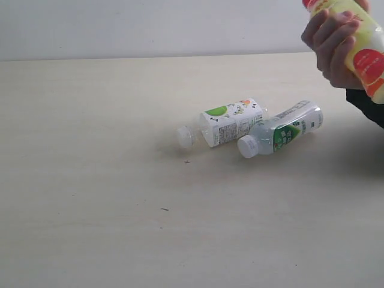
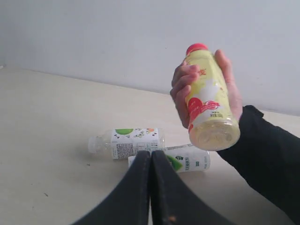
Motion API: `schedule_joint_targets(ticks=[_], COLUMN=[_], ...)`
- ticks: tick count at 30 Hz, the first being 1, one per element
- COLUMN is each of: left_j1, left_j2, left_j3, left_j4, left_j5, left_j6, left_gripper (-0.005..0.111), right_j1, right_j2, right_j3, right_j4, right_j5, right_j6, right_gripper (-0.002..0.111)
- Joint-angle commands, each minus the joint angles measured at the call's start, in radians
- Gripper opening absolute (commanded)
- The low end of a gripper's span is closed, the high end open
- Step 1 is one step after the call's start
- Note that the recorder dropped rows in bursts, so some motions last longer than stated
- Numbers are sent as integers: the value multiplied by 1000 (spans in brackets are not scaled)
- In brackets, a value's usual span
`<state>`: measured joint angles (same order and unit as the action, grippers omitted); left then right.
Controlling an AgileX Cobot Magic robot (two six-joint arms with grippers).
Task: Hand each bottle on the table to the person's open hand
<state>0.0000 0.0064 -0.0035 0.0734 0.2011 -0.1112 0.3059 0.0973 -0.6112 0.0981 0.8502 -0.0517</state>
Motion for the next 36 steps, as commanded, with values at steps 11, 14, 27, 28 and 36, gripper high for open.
schedule_joint_targets(ticks=[11, 14, 27, 28, 36], left_j1=[0, 0, 0, 0, 0], left_j2=[-6, -6, -6, -6, -6], left_j3=[3, 3, 3, 3, 3], left_j4=[3, 3, 3, 3, 3], left_j5=[-2, -2, -2, -2, -2], left_j6=[2, 2, 2, 2, 2], left_gripper=[0, 0, 0, 0, 0], right_j1=[-3, -3, -3, -3, -3], right_j2=[-97, -97, -97, -97, -97], right_j3=[99, 99, 99, 99, 99], right_j4=[4, 6, 6, 6, 6], right_j5=[16, 16, 16, 16, 16], right_j6=[11, 11, 11, 11, 11], right_gripper=[0, 0, 0, 0, 0])
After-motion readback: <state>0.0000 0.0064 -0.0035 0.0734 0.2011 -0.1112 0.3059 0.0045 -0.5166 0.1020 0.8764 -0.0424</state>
